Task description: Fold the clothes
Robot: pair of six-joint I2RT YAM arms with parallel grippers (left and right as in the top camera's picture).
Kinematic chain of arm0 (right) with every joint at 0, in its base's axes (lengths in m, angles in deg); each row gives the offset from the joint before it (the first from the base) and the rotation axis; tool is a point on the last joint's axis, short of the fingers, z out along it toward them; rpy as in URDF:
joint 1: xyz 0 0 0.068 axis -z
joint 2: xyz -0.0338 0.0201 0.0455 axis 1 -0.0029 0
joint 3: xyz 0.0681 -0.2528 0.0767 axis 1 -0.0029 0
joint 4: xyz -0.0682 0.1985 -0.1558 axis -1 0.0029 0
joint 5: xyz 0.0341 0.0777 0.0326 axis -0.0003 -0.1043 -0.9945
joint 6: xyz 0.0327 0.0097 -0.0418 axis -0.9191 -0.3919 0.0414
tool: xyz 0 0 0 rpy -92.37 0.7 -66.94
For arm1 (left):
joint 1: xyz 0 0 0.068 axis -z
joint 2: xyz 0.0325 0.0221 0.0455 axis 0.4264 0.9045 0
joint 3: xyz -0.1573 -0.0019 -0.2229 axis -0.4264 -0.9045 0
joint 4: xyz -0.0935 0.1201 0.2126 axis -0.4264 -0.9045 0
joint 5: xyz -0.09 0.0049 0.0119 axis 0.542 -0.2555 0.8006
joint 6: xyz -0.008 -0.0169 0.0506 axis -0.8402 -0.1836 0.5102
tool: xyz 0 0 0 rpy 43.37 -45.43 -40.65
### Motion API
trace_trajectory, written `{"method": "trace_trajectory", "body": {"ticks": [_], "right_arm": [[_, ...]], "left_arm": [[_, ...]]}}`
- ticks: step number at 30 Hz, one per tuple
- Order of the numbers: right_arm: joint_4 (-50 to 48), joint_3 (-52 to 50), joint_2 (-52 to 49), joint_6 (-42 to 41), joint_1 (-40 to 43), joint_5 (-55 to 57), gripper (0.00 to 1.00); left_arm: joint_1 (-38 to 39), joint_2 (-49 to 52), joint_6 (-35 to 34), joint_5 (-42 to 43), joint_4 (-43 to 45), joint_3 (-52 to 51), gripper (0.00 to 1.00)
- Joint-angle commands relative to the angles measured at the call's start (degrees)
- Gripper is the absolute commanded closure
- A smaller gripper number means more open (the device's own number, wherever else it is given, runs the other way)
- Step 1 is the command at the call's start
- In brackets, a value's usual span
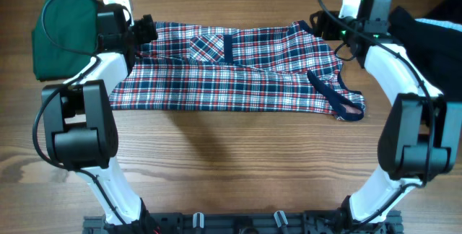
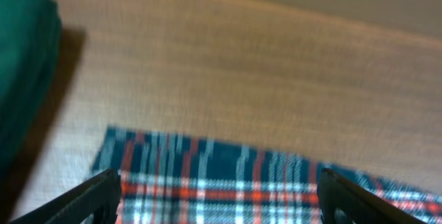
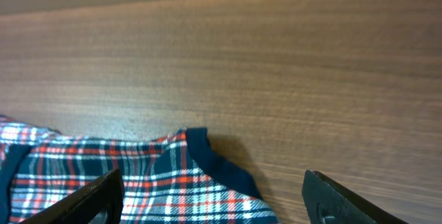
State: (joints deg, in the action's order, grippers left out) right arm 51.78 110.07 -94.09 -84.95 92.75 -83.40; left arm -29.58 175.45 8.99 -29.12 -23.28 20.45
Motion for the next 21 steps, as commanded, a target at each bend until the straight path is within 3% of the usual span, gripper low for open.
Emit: {"method": "trace_trajectory", "body": {"ticks": [1,6,13,21], "right_arm": [[-1.27,0.92,-2.01,1.09,-1.68,-1.31,0.17],[-1.53,0.92,-3.63,1.16,-3.34,-1.09,0.17],[-2.71,0.92,-3.8,0.94,-4.46,-1.07,0.17],[-2.32,0.92,-3.82,1.01,-4.46,0.37,0.17]], "left_arm": [[-0.09,0.07,1.68,0.72,1.57,0.02,0.1],[-2.25,1.38,1.29,5.16,-2.38,2.14,0.11],[-5.49,7.52,1.97,7.1,-25.83,24.72,0.09],[-5.68,15.15,1.7,8.02,-37.73,39.34,0.1]]}}
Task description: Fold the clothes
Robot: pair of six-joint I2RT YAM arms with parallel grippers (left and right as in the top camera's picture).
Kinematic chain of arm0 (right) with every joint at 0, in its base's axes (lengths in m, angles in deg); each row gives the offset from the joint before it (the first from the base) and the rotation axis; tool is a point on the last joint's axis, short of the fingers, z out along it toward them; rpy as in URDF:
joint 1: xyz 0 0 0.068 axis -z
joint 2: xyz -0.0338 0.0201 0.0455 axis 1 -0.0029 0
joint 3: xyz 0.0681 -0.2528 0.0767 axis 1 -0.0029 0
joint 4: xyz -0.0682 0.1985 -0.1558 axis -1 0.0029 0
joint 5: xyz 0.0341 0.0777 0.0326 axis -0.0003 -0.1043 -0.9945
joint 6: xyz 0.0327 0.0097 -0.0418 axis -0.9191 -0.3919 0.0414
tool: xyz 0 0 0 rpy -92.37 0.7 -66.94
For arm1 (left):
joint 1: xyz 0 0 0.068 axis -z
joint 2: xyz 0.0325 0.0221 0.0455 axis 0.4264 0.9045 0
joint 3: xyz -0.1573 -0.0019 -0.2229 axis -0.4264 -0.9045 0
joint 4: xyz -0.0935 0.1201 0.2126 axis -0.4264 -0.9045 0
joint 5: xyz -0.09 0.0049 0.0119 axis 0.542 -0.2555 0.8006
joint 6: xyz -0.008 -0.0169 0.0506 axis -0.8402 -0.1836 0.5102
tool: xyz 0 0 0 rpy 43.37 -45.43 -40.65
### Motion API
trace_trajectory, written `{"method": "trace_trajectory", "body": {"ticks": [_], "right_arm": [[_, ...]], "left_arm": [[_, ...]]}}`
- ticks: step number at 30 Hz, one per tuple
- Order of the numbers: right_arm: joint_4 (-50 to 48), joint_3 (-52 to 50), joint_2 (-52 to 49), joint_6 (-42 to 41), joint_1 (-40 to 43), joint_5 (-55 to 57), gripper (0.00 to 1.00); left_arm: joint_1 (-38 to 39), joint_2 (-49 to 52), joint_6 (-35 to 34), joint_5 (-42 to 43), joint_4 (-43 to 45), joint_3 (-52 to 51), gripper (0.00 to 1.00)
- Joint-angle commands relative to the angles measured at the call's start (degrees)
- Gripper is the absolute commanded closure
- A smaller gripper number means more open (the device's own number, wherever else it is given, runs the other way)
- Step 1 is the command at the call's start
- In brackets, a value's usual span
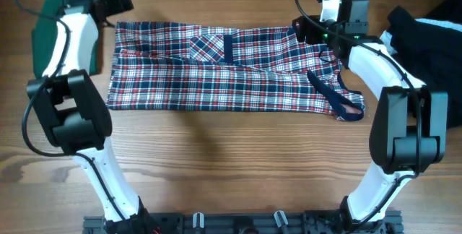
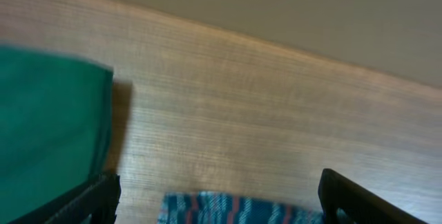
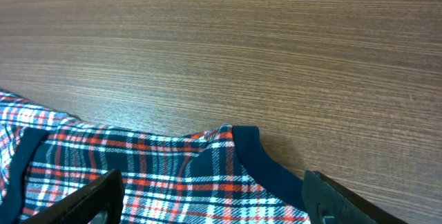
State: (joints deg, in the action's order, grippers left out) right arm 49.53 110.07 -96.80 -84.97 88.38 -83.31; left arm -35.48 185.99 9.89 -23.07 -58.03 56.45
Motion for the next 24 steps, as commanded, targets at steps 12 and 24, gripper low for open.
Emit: {"method": "trace_trajectory", "body": {"ticks": [12,24], "right_arm": [[1.09,0.92,-1.11,0.79,-0.09,0.33,0.17],[3.15,0.9,-1.11,1.01,-0.09,0.35,0.19]], "left_arm": [[0.22,8.15,-0.63,2.29,-11.45,3.82,0.16],[0.22,11.47,-0.66,1.9,-10.16,3.82,0.21]]}}
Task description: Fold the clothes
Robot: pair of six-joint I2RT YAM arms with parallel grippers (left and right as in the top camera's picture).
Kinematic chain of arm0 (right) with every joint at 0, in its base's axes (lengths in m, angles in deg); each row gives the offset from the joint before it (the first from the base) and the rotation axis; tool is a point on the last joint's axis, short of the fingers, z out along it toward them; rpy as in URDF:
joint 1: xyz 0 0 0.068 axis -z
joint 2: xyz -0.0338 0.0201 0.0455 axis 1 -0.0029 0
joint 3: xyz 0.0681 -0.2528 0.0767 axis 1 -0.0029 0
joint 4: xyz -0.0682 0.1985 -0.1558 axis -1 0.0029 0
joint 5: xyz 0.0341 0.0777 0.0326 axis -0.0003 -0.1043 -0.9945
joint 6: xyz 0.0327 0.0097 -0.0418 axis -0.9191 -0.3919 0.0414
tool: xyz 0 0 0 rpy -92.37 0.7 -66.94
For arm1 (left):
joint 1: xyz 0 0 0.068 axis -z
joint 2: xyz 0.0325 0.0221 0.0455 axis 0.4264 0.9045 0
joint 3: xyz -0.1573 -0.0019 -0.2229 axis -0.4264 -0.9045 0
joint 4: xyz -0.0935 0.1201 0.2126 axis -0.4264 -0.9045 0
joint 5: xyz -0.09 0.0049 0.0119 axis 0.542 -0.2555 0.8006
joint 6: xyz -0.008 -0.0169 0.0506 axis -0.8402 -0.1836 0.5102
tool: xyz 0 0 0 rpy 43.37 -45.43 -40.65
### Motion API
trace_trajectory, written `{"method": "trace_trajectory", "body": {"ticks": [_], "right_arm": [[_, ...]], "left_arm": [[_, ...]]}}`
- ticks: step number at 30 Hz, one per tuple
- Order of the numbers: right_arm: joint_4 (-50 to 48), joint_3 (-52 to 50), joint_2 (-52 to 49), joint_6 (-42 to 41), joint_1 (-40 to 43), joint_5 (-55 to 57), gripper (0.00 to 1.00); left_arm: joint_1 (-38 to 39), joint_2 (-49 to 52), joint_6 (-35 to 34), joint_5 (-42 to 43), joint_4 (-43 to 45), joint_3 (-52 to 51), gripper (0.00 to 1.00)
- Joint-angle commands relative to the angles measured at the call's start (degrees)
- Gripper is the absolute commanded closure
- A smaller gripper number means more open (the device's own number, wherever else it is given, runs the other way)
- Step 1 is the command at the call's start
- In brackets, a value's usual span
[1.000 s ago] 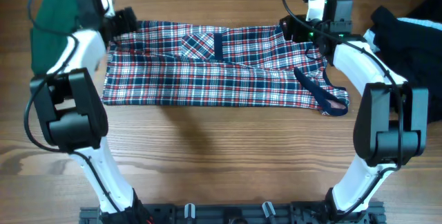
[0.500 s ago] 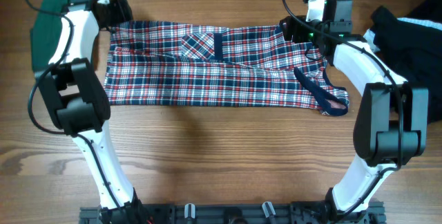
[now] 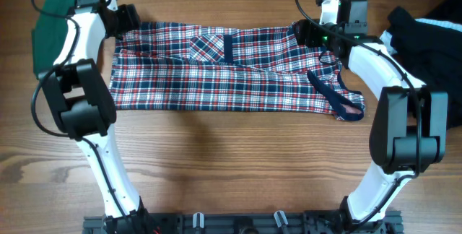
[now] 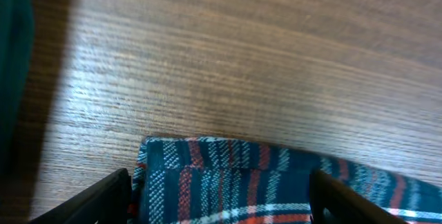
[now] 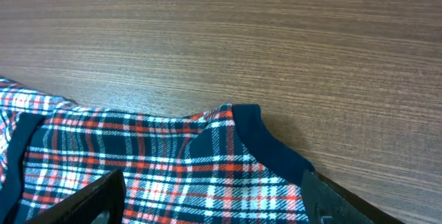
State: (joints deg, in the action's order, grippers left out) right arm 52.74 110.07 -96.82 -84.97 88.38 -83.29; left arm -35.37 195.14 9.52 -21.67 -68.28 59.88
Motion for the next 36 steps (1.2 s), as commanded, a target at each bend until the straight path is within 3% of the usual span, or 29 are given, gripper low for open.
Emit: {"method": "trace_trajectory", "body": {"ticks": [1,3,5,9,14,21,36], "right_arm": [[-0.13,0.9,-1.09,1.01,-0.09,0.35,0.19],[-0.2,0.92,-1.09,0.98,-0.09,0.83,0.21],[-0.11,0.92,-1.09,0.72,-0.09,1.86,0.24],[-0.15,0.9,-1.09,-0.37,-0.09,4.02,0.31],[-1.51,0.9,-1.31,-0.83,0.02,6.34,0.34],[-4.7,0.92,-5.03,-0.48,0.24,5.44,0.28],[-10.64,0.92,-10.1,-1.99,0.24,4.15,0.27]], "left_arm": [[0.11,2.32,-0.28,0.5,0.26,0.39,0.25],[0.15,2.32,-0.31,0.52,0.72,0.39,0.36],[0.28,2.32,-0.28,0.5,0.96,0.39,0.66],[0.44,2.27,-0.31,0.5,1.11,0.39,0.92],[0.66,2.27,-0.31,0.5,1.07,0.39,0.96],[1.09,2.27,-0.74,0.5,0.52,0.39,0.96],[1.68,2.27,-0.74,0.5,0.24,0.39,0.96]]}}
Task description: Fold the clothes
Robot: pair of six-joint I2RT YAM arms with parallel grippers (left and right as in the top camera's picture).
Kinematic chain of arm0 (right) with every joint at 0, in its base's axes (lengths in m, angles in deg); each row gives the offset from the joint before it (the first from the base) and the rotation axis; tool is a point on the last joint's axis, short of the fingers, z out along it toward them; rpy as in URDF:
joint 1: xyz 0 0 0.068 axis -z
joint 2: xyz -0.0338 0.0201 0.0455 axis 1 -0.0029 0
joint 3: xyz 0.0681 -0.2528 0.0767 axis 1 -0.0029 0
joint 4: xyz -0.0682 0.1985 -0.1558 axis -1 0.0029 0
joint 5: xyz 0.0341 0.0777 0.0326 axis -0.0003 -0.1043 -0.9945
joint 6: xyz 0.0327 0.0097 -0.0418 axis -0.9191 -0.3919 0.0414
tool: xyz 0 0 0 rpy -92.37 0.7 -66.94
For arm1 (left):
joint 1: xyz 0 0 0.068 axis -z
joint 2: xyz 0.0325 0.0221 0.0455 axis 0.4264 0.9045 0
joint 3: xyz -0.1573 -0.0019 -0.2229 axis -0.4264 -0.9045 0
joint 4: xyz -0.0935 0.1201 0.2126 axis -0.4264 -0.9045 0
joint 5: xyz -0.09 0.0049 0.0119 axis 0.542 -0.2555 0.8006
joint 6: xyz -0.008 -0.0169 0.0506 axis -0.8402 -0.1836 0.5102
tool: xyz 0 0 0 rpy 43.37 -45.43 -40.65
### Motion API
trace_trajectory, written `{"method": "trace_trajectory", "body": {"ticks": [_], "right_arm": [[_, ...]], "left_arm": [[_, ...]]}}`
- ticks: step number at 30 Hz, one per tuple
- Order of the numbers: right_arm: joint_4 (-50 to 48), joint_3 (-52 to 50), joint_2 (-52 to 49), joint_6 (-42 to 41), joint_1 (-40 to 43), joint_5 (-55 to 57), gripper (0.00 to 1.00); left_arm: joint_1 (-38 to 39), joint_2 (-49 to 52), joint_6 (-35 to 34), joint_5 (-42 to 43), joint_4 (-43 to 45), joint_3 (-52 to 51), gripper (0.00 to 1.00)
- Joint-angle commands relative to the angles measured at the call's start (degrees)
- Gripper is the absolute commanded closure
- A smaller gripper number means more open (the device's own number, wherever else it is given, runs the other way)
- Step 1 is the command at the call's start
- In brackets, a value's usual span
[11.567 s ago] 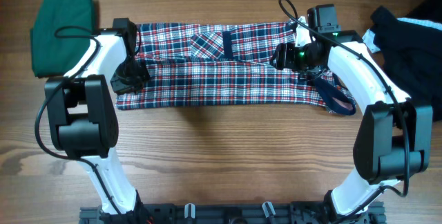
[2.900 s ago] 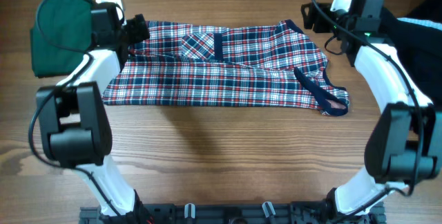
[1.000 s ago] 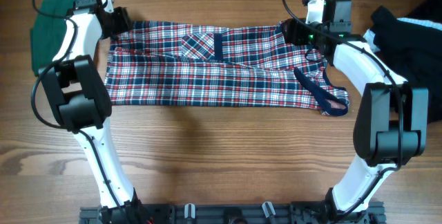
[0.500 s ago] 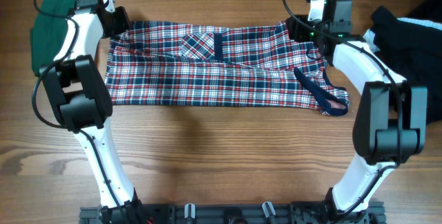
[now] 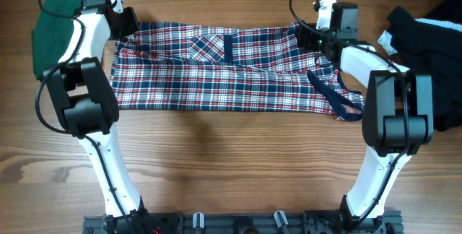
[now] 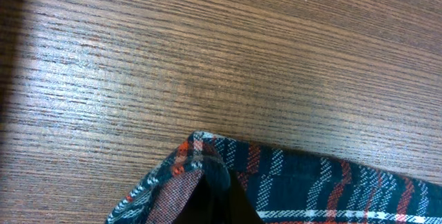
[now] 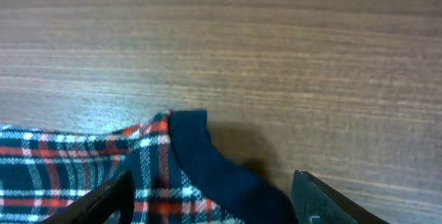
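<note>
A red, white and navy plaid garment (image 5: 231, 75) lies spread flat across the far half of the wooden table. My left gripper (image 5: 124, 23) sits at its far left corner. In the left wrist view that corner (image 6: 200, 162) is puckered up off the wood, and the left gripper (image 6: 221, 209) is shut on it. My right gripper (image 5: 310, 37) is at the far right corner. It stands open, its fingers (image 7: 110, 200) either side of the navy-trimmed edge (image 7: 200, 148).
A folded green cloth (image 5: 54, 28) lies at the far left, beside the left arm. A heap of dark clothes (image 5: 426, 39) fills the far right. A navy strap (image 5: 336, 100) trails off the garment's right end.
My left gripper has gone from open over the far left corner to shut on it, and the corner now stands up from the table. The right gripper is still open at the navy trim, shifted slightly.
Both grippers stood open at the garment's far corners. The left one was then further left, by the green cloth and off the plaid, then back at the corner, still open. Now it is shut on that corner. The right gripper stayed open at the navy trim.
</note>
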State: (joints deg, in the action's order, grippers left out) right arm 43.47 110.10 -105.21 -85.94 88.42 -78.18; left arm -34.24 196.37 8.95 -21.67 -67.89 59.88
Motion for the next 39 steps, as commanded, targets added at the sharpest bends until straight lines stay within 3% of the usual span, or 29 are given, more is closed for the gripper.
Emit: {"method": "trace_trajectory", "body": {"ticks": [1,13,18,21,23,25,32,39], "right_arm": [[-1.95,0.9,-1.86,-1.05,0.2,-1.01,0.27],[-6.43,0.9,-4.94,-2.73,0.17,-6.78,0.29],[-8.66,1.27,-4.94,-5.57,0.17,-8.02,0.43],[-8.68,2.19,-4.94,-7.04,0.22,-8.02,0.57],[-8.39,3.06,-4.94,-7.08,0.2,-8.04,0.74],[-7.28,3.98,-4.92,-7.54,0.2,-8.02,0.82],[-1.77,5.75,-3.56,-6.88,0.35,-8.02,0.91],[11.63,10.25,1.81,-4.85,0.98,-7.61,0.96]], "left_arm": [[0.61,1.05,-0.17,0.5,-0.15,0.39,0.96],[0.9,1.05,-0.15,0.48,-0.15,0.39,0.96],[0.9,1.05,-0.15,0.48,-0.13,0.39,0.96],[0.9,1.05,-0.15,0.48,-0.13,0.39,0.96],[0.9,1.05,-0.15,0.48,-0.13,0.39,0.96],[0.9,1.05,-0.15,0.48,-0.17,0.39,0.96],[0.9,0.92,-0.17,0.5,-0.42,0.39,0.96],[0.9,-2.21,-0.17,0.48,-2.95,0.39,0.96]]}}
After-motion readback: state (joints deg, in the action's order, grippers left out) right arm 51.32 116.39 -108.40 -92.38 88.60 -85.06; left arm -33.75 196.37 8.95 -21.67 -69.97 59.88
